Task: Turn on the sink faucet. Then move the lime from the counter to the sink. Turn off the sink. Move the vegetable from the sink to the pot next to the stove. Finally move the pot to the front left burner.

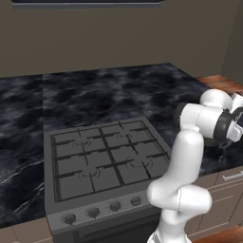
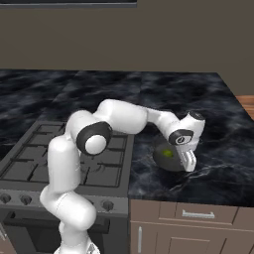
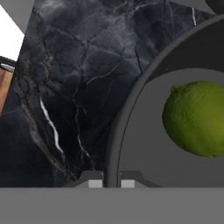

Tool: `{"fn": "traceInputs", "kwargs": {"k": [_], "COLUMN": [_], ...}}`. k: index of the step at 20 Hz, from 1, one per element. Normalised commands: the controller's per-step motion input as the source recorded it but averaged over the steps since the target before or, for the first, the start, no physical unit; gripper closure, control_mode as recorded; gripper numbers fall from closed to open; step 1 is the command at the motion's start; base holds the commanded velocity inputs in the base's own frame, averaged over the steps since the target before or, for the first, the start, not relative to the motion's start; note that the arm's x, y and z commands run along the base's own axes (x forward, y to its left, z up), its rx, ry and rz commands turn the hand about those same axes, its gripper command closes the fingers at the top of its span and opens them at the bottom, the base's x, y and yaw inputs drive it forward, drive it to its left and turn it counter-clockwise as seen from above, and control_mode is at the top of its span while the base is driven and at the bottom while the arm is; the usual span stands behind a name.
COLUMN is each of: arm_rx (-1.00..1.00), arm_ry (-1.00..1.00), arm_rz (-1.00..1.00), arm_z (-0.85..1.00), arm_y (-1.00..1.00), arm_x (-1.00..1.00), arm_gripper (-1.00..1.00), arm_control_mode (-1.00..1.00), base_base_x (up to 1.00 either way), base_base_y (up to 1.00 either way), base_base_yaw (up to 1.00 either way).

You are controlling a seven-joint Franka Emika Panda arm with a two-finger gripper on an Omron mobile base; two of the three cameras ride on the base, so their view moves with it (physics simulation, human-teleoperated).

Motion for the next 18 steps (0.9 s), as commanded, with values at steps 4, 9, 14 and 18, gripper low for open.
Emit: {"fn": "traceInputs", "kwargs": {"k": [4,9,14,18], "arm_rx": [-0.02,-0.05,-0.09,-0.12], "arm_ry": [-0.17,-0.06,-0.01,0.00], "arm_rz": [0.02,0.12,0.19,0.22], "arm_z": [0.40,0.34,0.38,0.38], "arm_y": [0.67,0.93,1.00,1.00], "arm_x": [0.00,0.10,0.10,0.12], "arm_gripper": [1.00,1.00,1.00,1.00], "arm_control_mode": [-1.00,-1.00,-1.00,-1.00], "base_base_x": [0.00,0.00,0.00,0.00], "base_base_y": [0.00,0.00,0.00,0.00], "base_base_yaw": [0.00,0.00,0.00,0.00]}}
